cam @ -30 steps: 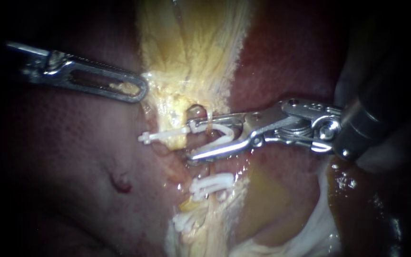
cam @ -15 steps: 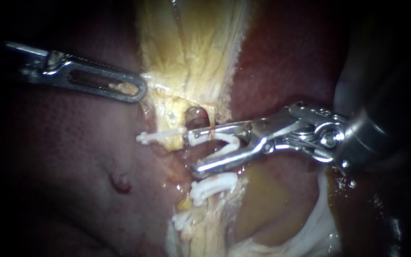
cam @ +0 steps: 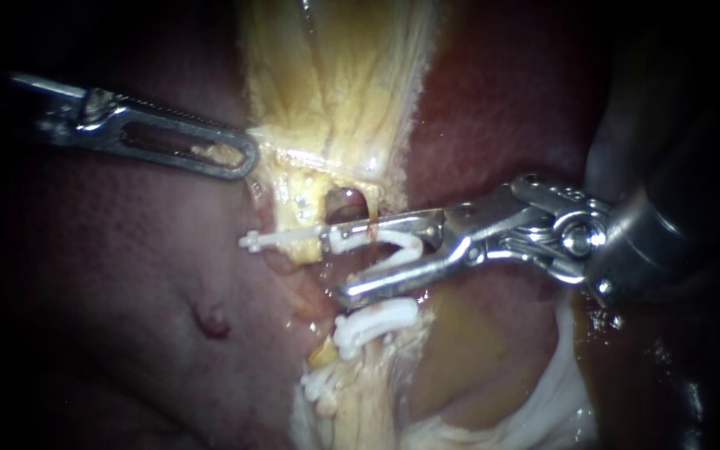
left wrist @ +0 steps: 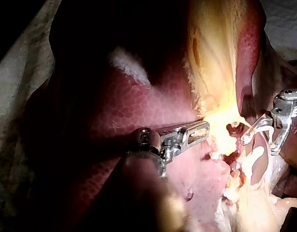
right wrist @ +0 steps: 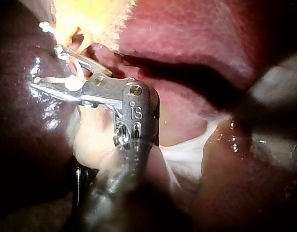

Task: Clipping third clip right tube

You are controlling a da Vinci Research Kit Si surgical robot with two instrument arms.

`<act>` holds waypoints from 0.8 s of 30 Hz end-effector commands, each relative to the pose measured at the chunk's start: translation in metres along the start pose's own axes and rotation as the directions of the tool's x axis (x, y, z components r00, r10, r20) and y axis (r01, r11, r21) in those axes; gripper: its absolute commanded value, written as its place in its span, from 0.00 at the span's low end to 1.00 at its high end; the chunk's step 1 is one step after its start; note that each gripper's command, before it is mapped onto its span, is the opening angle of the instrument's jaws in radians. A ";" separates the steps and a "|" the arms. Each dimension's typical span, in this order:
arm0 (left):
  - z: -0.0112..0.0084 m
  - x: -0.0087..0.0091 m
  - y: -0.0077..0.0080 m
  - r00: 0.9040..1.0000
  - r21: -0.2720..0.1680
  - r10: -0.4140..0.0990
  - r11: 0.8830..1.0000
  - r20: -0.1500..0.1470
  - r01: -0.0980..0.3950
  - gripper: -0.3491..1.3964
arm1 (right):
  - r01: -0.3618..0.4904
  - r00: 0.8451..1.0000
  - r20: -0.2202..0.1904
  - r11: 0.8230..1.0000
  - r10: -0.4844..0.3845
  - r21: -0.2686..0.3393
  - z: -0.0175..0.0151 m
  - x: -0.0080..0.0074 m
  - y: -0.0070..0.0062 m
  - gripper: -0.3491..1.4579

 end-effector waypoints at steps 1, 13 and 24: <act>0.0000 0.0000 0.0000 1.000 -0.001 0.000 1.000 0.000 0.000 0.00 | -0.006 1.000 0.000 1.000 0.006 0.000 -0.0002 0.0000 0.0001 0.43; 0.0001 0.0000 0.0000 1.000 -0.001 0.000 1.000 0.001 0.000 0.00 | -0.041 0.999 -0.003 0.999 0.041 -0.001 -0.0022 -0.0003 0.0012 0.31; 0.0001 0.0000 0.0000 1.000 -0.001 0.000 1.000 0.001 0.000 0.00 | -0.059 0.998 -0.003 0.998 0.059 0.001 -0.0025 -0.0004 0.0009 0.13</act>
